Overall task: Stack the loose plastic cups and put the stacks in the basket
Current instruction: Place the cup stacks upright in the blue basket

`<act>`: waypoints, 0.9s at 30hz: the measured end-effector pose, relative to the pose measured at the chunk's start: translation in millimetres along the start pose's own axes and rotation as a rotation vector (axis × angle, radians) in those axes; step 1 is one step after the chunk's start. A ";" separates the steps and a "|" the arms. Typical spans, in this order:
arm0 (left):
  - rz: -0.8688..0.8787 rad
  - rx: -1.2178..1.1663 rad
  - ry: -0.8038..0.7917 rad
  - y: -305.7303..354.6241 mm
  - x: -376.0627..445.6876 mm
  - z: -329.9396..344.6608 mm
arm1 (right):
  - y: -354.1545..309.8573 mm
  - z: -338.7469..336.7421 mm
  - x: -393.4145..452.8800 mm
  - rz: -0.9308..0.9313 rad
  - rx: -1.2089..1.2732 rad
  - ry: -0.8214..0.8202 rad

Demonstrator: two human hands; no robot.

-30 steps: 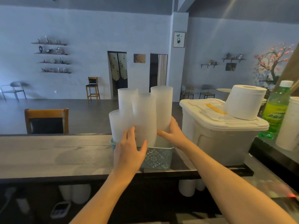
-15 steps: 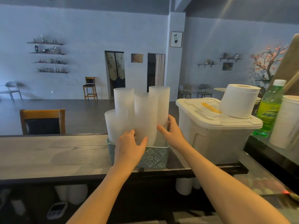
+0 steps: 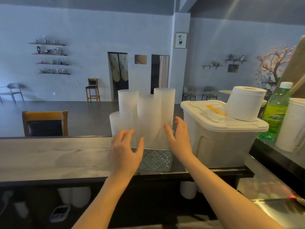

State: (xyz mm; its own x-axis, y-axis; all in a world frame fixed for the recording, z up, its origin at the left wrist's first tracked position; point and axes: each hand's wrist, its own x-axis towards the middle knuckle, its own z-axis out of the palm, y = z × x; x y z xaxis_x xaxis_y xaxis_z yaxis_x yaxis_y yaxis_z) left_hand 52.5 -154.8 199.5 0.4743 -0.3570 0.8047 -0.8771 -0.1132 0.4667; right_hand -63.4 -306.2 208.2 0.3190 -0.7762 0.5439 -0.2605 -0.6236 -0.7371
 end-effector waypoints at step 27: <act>-0.089 -0.032 -0.220 -51.9 2.8 -8.1 | -14.5 16.5 -35.1 -0.143 -0.465 -0.071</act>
State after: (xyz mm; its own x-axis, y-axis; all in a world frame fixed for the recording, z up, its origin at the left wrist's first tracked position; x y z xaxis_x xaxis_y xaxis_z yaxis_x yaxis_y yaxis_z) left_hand 99.9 -142.4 180.5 0.5183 -0.5410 0.6623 -0.8282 -0.1245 0.5464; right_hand -55.7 -268.3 193.2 0.4379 -0.6818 0.5859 -0.5842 -0.7112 -0.3910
